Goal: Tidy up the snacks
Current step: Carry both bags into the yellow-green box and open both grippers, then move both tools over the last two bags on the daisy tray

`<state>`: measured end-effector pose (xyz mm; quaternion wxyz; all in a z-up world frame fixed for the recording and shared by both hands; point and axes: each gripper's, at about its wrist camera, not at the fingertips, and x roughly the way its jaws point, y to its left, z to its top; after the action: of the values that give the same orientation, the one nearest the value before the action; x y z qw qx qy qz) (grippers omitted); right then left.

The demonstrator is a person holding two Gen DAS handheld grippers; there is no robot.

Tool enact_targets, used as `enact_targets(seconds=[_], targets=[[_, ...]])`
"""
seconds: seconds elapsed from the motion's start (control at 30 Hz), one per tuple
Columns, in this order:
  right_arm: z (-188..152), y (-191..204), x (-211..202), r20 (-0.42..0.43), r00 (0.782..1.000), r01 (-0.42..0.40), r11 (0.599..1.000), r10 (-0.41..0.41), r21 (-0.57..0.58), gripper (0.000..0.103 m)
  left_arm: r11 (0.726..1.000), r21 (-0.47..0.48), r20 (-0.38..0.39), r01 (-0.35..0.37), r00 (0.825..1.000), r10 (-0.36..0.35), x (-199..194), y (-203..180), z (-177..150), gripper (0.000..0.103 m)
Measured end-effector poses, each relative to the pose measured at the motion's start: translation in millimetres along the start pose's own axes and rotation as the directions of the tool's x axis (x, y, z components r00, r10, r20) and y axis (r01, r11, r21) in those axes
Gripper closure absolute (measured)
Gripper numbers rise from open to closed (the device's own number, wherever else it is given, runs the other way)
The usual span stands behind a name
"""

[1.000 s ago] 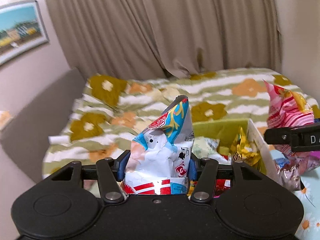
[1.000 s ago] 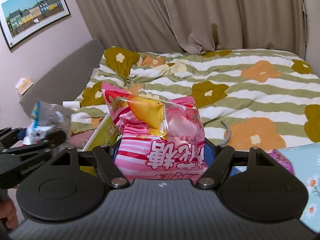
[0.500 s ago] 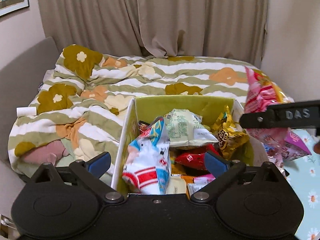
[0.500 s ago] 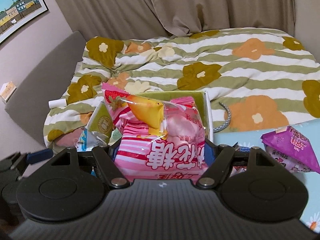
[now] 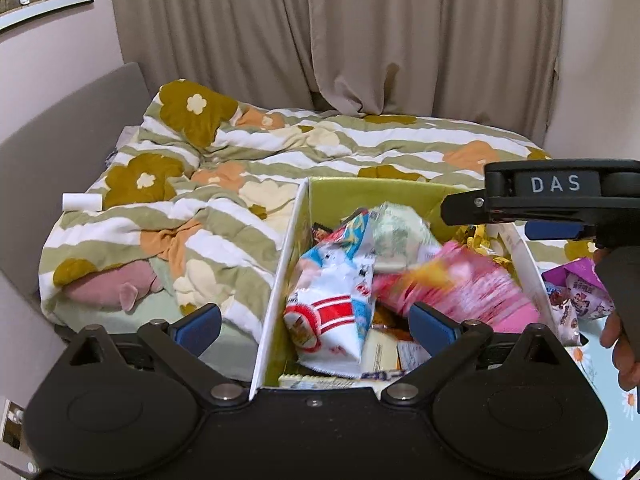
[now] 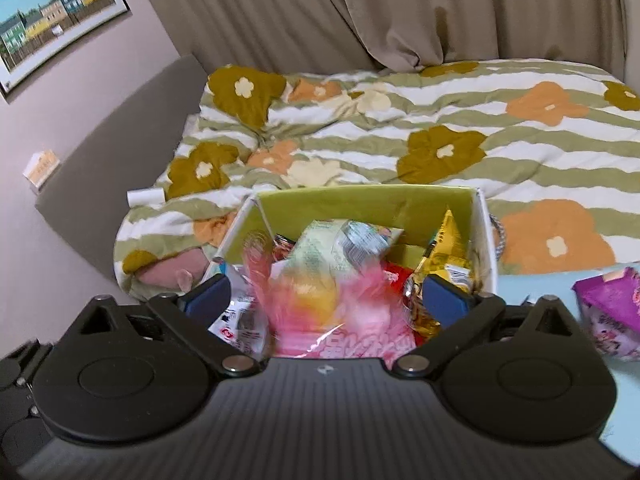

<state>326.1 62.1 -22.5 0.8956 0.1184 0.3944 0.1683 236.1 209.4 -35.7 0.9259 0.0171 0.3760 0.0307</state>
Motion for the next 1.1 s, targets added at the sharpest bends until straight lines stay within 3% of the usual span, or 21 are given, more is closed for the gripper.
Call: enact_targets(seconds=[0.27, 0.57, 0.83, 1.1], targets=[[-14.8, -8.8, -19.3, 0.002, 1.0, 0.025, 1.0, -0.025, 0.003, 0.0, 1.0, -0.006, 0.01, 0.015, 1.0, -0.015, -10.0, -3.0, -6.8, 0.001], [-16.9, -18.1, -70.7, 0.094, 0.994, 0.053, 0.998, -0.055, 0.023, 0.0, 0.998, 0.032, 0.079, 0.062, 0.995, -0.065, -37.7, -12.9, -0.5, 0.001], [-21.0, -47.2, -122.0, 0.18, 0.967, 0.169, 0.983, -0.18, 0.075, 0.0, 0.985, 0.085, 0.117, 0.149, 0.98, -0.159, -48.4, -37.0, 6.8, 0.001], [-13.9, -103.4, -154.4, 0.193, 0.946, 0.236, 0.962, -0.259, 0.134, 0.0, 0.97, 0.135, 0.121, 0.204, 0.968, -0.221, -53.0, -85.9, 16.3, 0.001]])
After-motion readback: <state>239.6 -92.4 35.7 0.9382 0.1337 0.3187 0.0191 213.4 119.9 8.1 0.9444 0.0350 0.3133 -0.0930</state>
